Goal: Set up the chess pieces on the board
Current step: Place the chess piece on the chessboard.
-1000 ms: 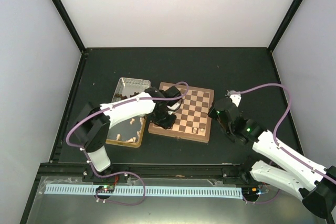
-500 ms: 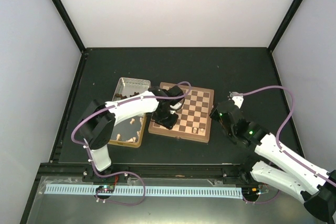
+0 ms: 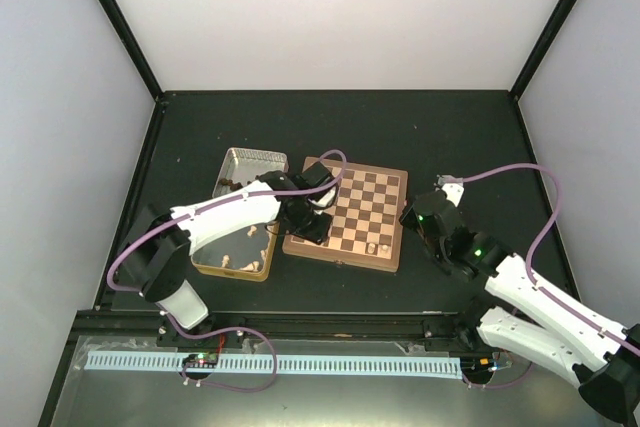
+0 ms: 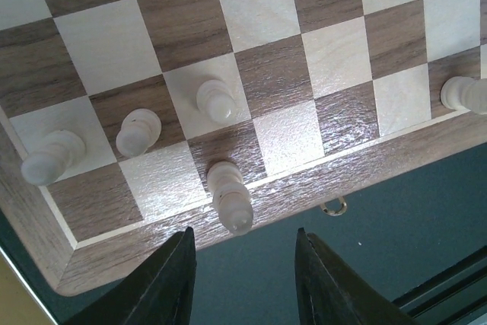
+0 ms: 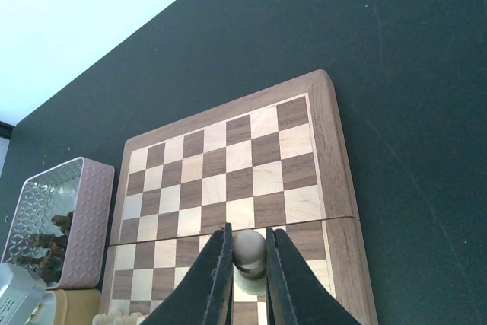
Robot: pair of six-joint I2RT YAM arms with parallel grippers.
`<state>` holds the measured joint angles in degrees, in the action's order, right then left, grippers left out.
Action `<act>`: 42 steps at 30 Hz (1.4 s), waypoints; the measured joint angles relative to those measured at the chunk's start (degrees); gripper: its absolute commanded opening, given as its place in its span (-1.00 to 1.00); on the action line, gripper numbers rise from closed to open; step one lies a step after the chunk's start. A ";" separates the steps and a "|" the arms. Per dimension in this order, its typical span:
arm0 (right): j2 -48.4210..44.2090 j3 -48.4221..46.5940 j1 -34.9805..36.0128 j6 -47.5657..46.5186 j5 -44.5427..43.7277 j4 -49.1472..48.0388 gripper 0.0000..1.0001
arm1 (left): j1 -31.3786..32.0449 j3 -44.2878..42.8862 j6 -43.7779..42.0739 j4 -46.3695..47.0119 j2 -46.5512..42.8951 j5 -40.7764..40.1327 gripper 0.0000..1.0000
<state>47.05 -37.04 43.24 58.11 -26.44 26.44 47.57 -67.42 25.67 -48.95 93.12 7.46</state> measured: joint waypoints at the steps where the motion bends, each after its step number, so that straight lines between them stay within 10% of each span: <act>1: 0.07 0.00 0.00 0.07 0.00 0.00 -0.76 | -0.04 0.31 0.07 0.46 0.00 0.24 -0.26; 30: 0.92 0.00 0.00 -0.63 0.92 -0.85 -0.77 | -0.13 1.25 -0.22 4.59 4.20 1.68 -0.52; 42: 4.17 0.22 0.00 -6.99 7.76 -8.26 -0.77 | -0.17 1.46 -0.22 4.92 2.71 1.33 -0.12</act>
<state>51.22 -36.82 43.24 51.11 -18.68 18.17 47.40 -65.95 25.45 -44.03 95.83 8.80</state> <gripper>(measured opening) 0.119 0.413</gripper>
